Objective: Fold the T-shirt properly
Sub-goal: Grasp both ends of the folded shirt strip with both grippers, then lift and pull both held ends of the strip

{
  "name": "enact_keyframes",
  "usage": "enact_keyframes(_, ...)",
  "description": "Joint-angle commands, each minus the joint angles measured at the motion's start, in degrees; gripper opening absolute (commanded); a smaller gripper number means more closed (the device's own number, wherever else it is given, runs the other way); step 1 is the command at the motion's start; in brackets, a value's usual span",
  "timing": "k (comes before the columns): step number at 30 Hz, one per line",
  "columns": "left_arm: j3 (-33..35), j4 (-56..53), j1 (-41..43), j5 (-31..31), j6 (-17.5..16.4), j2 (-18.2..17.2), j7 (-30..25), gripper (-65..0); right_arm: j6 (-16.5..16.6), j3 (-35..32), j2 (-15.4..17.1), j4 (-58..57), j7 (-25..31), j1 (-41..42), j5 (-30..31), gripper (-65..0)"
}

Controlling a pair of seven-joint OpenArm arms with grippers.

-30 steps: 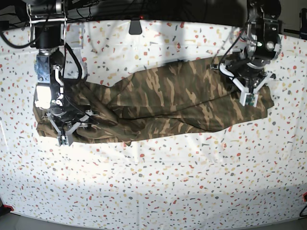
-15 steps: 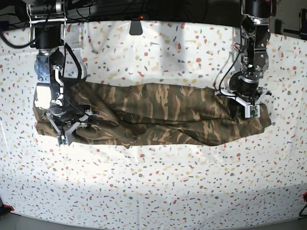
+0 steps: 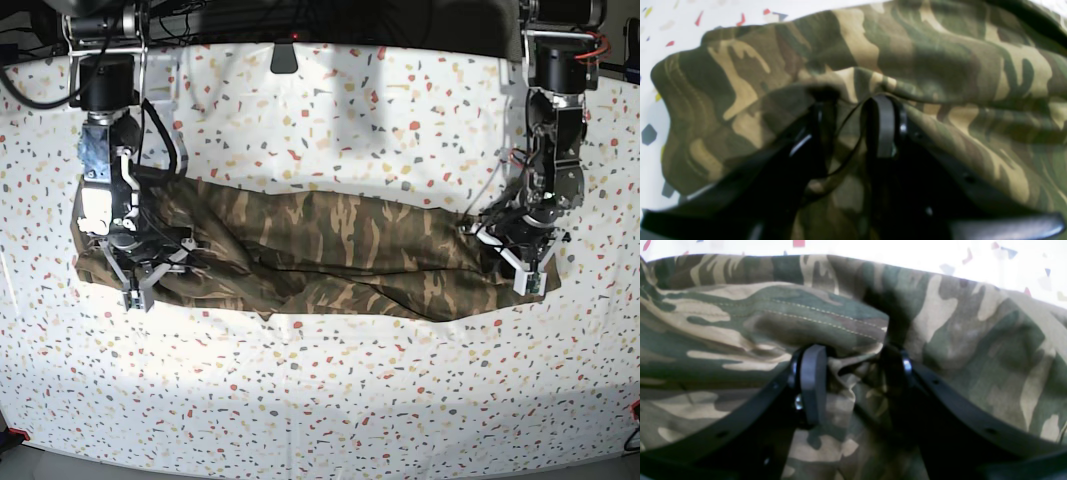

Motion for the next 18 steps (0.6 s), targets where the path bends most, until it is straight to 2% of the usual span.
enact_keyframes(1, 0.33, -4.33, 2.10, 3.61, 2.73, -0.37, 24.48, -46.3, -0.70, 0.02, 0.00, 0.11, -0.46, 1.01, -1.46, -37.4)
enact_keyframes(5, 0.33, -5.70, 1.20, 3.61, 1.27, -0.35, 29.29, -46.3, -0.70, 0.02, -0.20, 0.11, -0.07, 2.29, -6.14, -37.4)
enact_keyframes(8, 0.33, -5.70, 1.51, 3.65, -1.05, -0.66, 33.03, -46.3, -0.70, 0.02, 1.01, 0.11, -0.04, 3.21, -8.92, -37.4)
enact_keyframes(13, 0.33, -5.70, 1.62, 3.58, -3.39, -2.19, 39.39, -46.3, -0.66, 0.02, 5.55, 0.13, -0.35, 4.33, -8.15, -37.4)
enact_keyframes(18, 0.35, -5.68, 2.54, 0.24, -4.02, -4.68, 42.23, -46.3, 0.02, 0.02, 8.85, 0.13, -0.72, 4.59, -4.92, -37.4)
